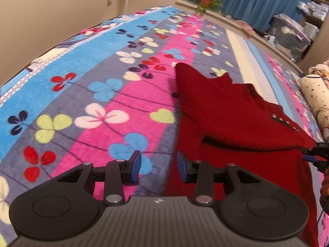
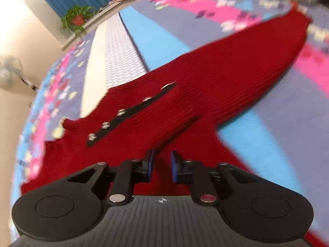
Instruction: Fold small clothes
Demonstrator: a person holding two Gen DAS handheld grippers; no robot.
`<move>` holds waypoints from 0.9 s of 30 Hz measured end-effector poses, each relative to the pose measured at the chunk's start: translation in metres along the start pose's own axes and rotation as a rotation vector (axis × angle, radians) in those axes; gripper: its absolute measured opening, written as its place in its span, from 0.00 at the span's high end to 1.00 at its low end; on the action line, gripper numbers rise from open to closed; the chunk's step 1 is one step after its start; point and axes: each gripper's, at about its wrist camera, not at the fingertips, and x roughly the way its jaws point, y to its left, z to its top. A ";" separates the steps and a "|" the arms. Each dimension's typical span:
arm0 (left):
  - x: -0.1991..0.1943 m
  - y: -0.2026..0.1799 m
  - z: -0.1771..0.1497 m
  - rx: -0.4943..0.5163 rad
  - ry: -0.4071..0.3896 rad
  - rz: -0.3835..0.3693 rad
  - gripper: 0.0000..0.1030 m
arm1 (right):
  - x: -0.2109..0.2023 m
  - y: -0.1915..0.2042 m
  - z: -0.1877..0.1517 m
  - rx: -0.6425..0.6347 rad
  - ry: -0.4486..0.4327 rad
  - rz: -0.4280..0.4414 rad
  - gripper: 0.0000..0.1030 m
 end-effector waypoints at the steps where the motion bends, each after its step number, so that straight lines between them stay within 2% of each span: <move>1: -0.001 -0.004 -0.001 0.013 -0.009 -0.014 0.59 | -0.012 -0.003 -0.003 -0.046 -0.017 0.011 0.76; 3: -0.003 -0.016 -0.004 0.056 -0.030 -0.034 0.59 | -0.038 -0.012 -0.015 -0.144 -0.037 0.062 0.74; 5: -0.004 -0.024 -0.007 0.094 -0.041 -0.037 0.59 | -0.059 -0.023 -0.033 -0.282 -0.006 0.129 0.67; 7: -0.005 -0.031 -0.010 0.121 -0.045 -0.033 0.59 | -0.075 -0.037 -0.052 -0.413 0.051 0.150 0.65; 9: -0.006 -0.034 -0.013 0.130 -0.043 -0.026 0.59 | -0.085 -0.050 -0.069 -0.530 0.140 0.143 0.64; 11: -0.007 -0.036 -0.017 0.131 -0.045 -0.015 0.59 | -0.095 -0.065 -0.085 -0.655 0.222 0.099 0.64; 14: -0.013 -0.039 -0.022 0.147 -0.070 0.017 0.59 | -0.122 -0.085 -0.095 -0.769 0.210 0.092 0.61; 18: -0.040 -0.044 -0.031 0.226 -0.181 0.093 0.59 | -0.154 -0.119 -0.079 -0.735 0.127 0.096 0.58; 21: -0.064 -0.048 -0.035 0.261 -0.212 0.137 0.58 | -0.173 -0.146 -0.068 -0.668 0.055 0.095 0.56; 23: -0.085 -0.054 -0.038 0.286 -0.242 0.141 0.57 | -0.178 -0.166 -0.064 -0.602 0.021 0.075 0.56; 25: -0.107 -0.060 -0.046 0.326 -0.273 0.129 0.55 | -0.179 -0.176 -0.059 -0.542 0.024 0.045 0.56; 27: -0.126 -0.066 -0.057 0.348 -0.301 0.109 0.51 | -0.185 -0.182 -0.055 -0.505 -0.024 0.066 0.56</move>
